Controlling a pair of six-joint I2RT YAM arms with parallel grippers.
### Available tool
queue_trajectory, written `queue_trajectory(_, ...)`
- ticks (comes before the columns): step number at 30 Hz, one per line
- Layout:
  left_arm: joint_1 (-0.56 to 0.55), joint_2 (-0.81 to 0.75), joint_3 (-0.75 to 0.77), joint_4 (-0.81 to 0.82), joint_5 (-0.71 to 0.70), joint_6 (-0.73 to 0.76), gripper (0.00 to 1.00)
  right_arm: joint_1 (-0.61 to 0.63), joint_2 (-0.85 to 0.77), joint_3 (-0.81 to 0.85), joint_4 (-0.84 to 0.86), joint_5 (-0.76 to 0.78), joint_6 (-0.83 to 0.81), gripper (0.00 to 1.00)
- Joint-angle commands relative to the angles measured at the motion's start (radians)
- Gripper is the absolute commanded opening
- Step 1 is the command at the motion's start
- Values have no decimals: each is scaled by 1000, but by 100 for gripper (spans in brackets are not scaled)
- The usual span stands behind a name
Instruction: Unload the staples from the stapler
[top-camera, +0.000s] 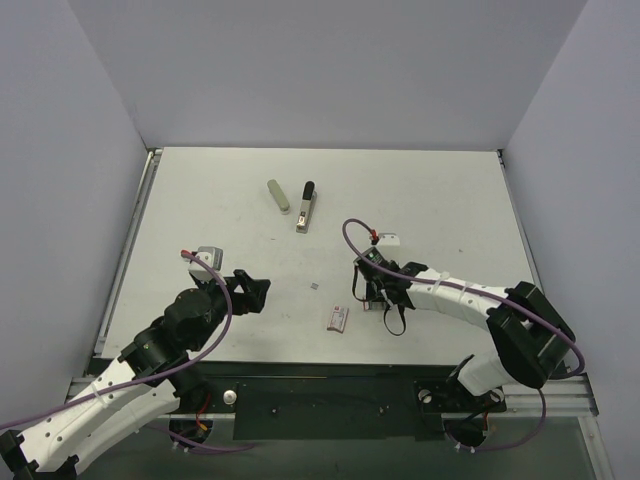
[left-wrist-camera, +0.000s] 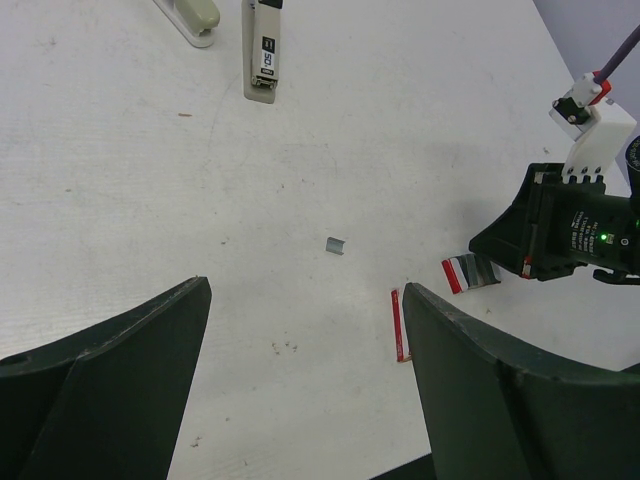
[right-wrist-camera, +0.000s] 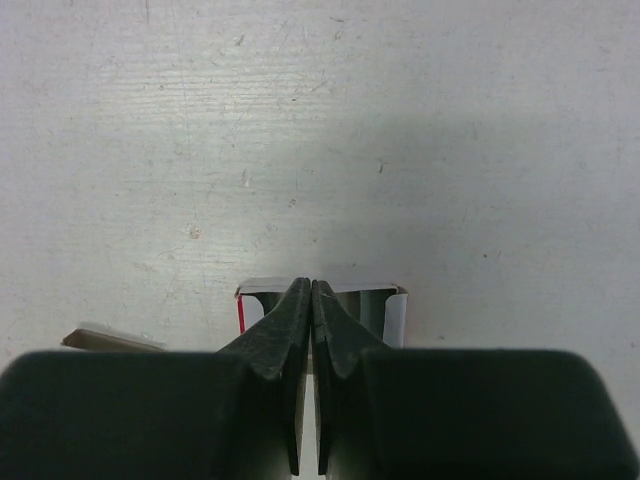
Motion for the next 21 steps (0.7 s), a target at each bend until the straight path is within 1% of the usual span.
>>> queue_trajectory(1, -3, -10, 11, 40, -9, 18, 88, -9, 8, 21, 16, 48, -1, 0)
queue_trajectory(10, -3, -8, 11, 41, -10, 19, 88, -9, 25, 18, 46, 51, -2, 0)
queue_trajectory(21, -3, -13, 11, 36, -12, 19, 88, -9, 47, 14, 47, 8, -6, 0)
